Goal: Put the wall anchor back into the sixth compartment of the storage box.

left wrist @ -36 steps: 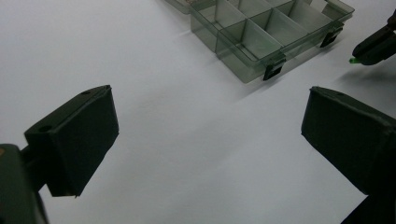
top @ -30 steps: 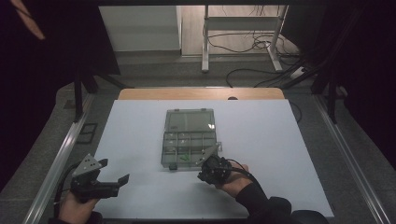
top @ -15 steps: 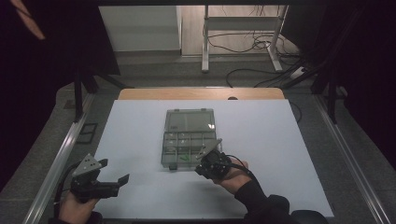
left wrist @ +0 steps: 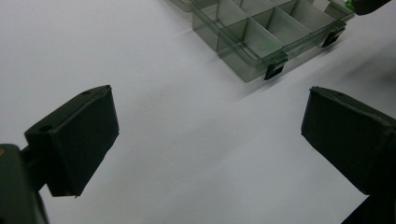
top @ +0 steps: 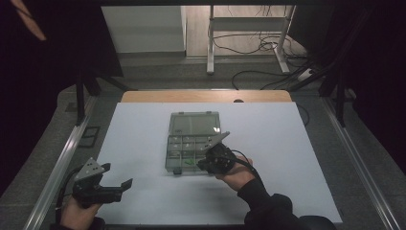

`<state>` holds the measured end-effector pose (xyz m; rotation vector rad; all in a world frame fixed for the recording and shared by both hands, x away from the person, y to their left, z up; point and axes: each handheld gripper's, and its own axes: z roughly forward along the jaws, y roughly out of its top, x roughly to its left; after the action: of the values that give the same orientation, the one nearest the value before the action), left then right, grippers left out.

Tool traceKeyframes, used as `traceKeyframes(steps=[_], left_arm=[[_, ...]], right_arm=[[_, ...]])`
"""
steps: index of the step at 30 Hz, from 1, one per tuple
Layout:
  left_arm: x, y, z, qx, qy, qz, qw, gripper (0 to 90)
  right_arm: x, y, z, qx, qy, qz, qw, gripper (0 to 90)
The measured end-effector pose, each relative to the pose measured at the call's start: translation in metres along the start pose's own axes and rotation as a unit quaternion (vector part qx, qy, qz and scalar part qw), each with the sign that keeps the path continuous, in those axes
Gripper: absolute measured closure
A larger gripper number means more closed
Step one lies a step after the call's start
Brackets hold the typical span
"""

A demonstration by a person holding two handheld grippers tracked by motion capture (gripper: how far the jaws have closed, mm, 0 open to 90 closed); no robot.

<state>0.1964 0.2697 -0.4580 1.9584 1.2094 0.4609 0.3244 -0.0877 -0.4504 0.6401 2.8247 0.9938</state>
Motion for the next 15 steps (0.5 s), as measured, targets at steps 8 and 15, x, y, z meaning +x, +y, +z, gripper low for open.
traceKeyframes(steps=[8, 15], left_arm=[[0.0, 0.0, 0.0, -0.001, 0.0, -0.001, 1.0, 4.5], [0.0, 0.0, 0.0, -0.001, -0.001, -0.001, 1.0, 4.5]], right_arm=[[-0.002, 0.008, 0.008, 0.006, 0.002, -0.007, 1.0, 83.4], [-0.002, 0.016, 0.015, 0.002, -0.006, -0.01, 0.9999, 83.0]])
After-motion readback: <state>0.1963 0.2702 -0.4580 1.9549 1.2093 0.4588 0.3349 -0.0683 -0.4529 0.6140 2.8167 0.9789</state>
